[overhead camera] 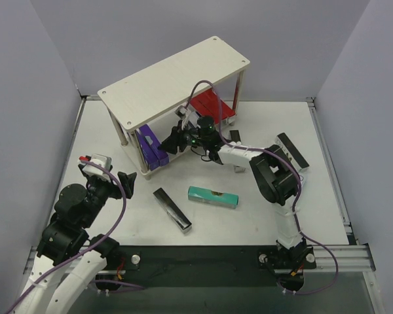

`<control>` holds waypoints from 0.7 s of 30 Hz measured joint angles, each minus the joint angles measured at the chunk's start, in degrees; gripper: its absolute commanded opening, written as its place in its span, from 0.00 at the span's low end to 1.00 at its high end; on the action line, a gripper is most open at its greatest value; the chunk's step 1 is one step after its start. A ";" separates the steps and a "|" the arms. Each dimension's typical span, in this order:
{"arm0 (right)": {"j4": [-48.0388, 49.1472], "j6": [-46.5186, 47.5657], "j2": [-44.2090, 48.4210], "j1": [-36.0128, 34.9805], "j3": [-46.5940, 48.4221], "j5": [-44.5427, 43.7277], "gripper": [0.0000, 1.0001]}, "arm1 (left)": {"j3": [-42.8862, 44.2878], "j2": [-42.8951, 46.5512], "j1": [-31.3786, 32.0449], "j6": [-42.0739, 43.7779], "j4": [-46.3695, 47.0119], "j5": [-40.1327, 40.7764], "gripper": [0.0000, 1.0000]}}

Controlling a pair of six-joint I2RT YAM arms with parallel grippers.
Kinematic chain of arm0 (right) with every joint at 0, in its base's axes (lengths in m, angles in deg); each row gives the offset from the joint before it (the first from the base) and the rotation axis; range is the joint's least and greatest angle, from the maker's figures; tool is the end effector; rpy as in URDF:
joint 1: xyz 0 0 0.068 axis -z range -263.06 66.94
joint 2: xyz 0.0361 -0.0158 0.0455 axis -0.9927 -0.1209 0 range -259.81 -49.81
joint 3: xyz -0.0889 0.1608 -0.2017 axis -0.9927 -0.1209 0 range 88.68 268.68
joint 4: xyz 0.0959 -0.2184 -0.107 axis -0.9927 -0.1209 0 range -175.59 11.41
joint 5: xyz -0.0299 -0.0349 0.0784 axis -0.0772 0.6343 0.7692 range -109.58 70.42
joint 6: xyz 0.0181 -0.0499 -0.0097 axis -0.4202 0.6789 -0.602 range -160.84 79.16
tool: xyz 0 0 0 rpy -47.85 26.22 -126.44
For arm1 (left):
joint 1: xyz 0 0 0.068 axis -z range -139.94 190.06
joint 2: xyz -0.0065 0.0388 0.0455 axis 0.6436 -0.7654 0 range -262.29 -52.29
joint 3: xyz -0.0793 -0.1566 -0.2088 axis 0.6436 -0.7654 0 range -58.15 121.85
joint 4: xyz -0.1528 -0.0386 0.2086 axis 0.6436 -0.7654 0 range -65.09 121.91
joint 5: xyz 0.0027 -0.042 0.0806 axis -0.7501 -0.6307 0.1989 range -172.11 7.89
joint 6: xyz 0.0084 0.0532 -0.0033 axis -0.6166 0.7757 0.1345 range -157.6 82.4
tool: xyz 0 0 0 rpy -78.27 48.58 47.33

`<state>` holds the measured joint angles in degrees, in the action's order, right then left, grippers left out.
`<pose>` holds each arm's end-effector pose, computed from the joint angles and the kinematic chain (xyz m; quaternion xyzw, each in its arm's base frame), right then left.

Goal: Place and organize the toothpastes onto the shelf
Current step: Adjust the toothpaste on the shelf.

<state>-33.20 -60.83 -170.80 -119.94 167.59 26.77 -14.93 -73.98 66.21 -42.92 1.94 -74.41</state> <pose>0.3656 0.3066 0.2259 -0.3758 0.5821 0.5559 0.4593 0.0818 -0.0348 0.3408 0.0934 0.7510 -0.1278 0.6410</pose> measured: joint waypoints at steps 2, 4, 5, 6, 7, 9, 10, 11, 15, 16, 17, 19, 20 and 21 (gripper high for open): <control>2.91 -3.65 0.00 0.02 -2.12 -2.34 0.42 | 0.00 0.26 0.00 -0.09 -0.09 0.00 0.92; 5.27 -7.21 0.00 0.07 -4.59 -4.98 0.41 | 0.00 0.46 0.00 -0.20 -0.17 -0.02 0.92; 6.03 -8.70 0.00 0.04 -5.62 -6.27 0.41 | 0.00 0.55 0.00 -0.24 -0.22 -0.02 0.92; 6.75 -10.75 0.00 0.07 -6.84 -8.07 0.42 | 0.00 0.63 0.00 -0.28 -0.24 -0.02 0.92; 6.91 -11.91 0.00 0.04 -7.48 -9.11 0.42 | 0.00 0.66 0.00 -0.35 -0.24 -0.02 0.92; 7.39 -15.45 0.00 0.04 -8.50 -12.66 0.42 | 0.00 0.70 0.00 -0.46 -0.24 -0.02 0.92; 7.61 -17.05 0.00 -0.02 -8.79 -14.32 0.42 | 0.00 0.72 0.00 -0.46 -0.24 -0.02 0.92; 7.78 -18.78 0.00 -0.31 -8.96 -15.98 0.42 | 0.00 0.79 0.00 -0.48 -0.24 -0.02 0.92; 8.35 -25.14 0.00 -0.81 -8.94 -21.73 0.42 | -0.04 1.07 0.00 -0.70 -0.22 -0.02 0.92; 8.31 -26.40 0.00 -1.09 -8.83 -22.73 0.42 | -0.07 1.07 0.00 -0.87 -0.22 -0.02 0.92; 8.13 -27.69 -0.02 -1.40 -8.59 -23.61 0.42 | -0.11 1.07 0.00 -0.94 -0.22 -0.02 0.92; 7.78 -29.79 -0.31 -2.19 -7.52 -25.20 0.42 | -0.11 1.07 0.00 -1.07 -0.24 -0.04 0.92; 7.32 -30.82 -0.61 -2.64 -6.47 -26.01 0.42 | -0.11 1.07 0.00 -1.11 -0.22 -0.04 0.92; 6.64 -31.63 -0.96 -3.08 -5.31 -26.71 0.42 | -0.11 1.07 0.00 -1.11 -0.22 -0.04 0.92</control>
<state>-26.56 -92.46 -171.76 -123.02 162.28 0.06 -15.04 -72.91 66.21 -44.03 1.72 -74.45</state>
